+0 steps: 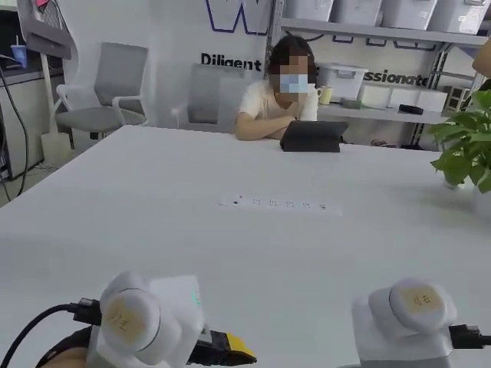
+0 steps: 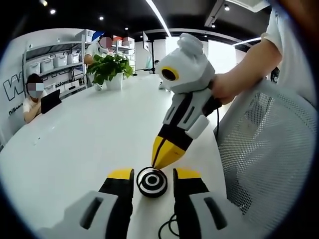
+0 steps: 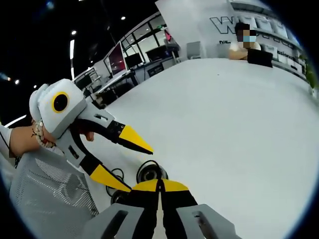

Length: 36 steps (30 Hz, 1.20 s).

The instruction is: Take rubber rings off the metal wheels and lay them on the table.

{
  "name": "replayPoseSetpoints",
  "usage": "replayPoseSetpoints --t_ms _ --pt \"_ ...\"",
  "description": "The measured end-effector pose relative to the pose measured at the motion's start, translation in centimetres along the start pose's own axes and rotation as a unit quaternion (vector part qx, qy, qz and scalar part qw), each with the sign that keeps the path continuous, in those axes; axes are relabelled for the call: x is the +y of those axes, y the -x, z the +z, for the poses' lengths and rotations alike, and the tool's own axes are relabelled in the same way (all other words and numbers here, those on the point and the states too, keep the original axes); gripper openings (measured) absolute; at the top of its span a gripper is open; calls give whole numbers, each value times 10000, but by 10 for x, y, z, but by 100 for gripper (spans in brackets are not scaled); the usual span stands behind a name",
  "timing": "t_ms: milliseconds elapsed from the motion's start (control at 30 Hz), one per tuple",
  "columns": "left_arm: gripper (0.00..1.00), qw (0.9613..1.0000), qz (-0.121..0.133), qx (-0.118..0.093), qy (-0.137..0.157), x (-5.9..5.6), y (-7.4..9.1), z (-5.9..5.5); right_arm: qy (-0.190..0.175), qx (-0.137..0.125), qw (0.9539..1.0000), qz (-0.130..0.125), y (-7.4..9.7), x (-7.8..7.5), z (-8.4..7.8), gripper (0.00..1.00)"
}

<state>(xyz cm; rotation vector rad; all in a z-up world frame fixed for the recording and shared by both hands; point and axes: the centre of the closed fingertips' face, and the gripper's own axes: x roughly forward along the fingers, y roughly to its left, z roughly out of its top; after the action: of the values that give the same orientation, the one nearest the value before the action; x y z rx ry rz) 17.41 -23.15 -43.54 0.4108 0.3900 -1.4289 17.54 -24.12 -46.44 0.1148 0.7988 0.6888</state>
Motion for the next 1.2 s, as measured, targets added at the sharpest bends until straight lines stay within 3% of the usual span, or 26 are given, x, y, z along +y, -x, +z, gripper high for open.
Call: replayPoseSetpoints --t_ms 167,333,567,767,1000,1200 --pt "32 9999 -37 -132 36 -1 6 13 -100 -52 9999 -34 2 -3 2 0" --pt "44 9996 -17 -268 2 1 13 26 -211 -120 9997 -69 5 -7 5 0" --pt "49 9990 -75 -434 31 1 30 44 -323 -210 9992 -105 8 -10 8 0" --pt "53 9989 46 -395 -260 4 48 58 -343 -254 9990 -96 8 -10 11 0" --pt "58 9985 7 -330 -441 -6 66 60 -340 -291 9990 -90 9 -9 13 0" --pt "63 9977 102 -164 -646 -11 85 51 -371 -299 9988 -87 10 -9 13 0"
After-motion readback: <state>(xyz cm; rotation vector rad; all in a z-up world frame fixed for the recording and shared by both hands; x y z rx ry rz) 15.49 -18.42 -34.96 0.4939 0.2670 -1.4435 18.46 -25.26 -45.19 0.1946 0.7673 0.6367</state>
